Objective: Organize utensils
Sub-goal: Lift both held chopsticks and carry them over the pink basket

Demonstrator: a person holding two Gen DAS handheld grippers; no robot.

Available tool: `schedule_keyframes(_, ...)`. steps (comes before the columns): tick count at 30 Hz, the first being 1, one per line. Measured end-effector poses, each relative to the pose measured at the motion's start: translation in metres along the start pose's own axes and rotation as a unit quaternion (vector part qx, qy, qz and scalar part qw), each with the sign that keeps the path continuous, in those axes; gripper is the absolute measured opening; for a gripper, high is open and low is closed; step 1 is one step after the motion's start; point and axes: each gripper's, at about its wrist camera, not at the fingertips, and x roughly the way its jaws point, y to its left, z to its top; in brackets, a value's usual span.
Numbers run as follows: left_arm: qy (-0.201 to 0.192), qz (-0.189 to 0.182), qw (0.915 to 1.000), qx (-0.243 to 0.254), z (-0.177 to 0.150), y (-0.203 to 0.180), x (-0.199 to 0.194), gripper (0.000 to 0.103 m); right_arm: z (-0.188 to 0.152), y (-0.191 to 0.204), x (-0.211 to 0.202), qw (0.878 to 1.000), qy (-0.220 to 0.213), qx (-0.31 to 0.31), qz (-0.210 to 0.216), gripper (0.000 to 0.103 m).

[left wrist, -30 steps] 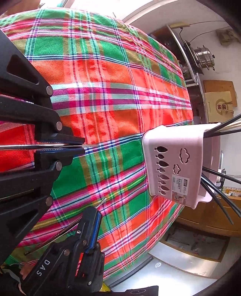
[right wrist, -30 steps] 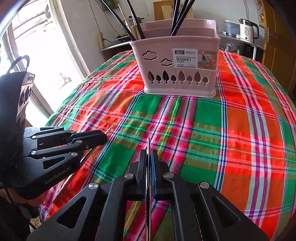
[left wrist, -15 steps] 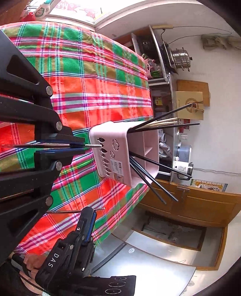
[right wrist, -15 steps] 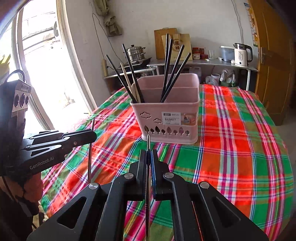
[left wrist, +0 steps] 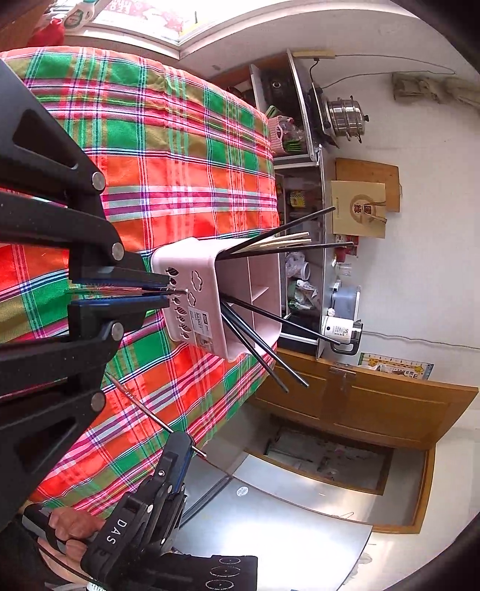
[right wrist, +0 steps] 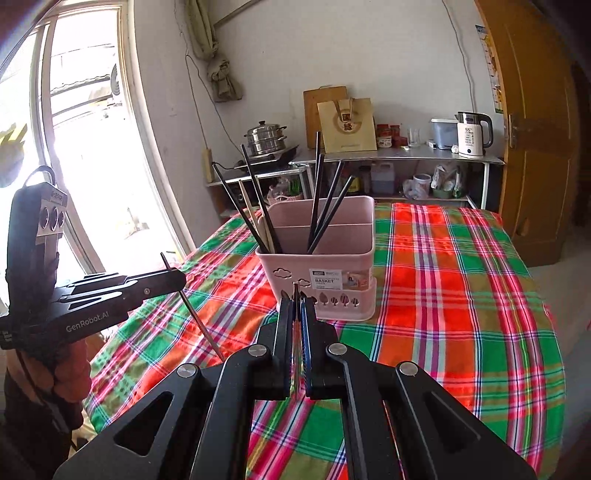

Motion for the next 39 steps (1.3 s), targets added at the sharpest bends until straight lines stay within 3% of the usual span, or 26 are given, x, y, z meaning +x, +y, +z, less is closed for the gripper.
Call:
schedule_keyframes(17,-0.004,-0.009,1.0000,0.001,0.014,0.001,-0.006,0.004,0.015,0.002,-0.009,1.000,-0.016,-0.013,0.000,0.004)
schedule_keyframes(39,-0.073,-0.014,0.9973,0.001,0.136,0.008,-0.012,0.004,0.110,0.021,-0.001,0.994,-0.096,-0.043,0.007,0.004)
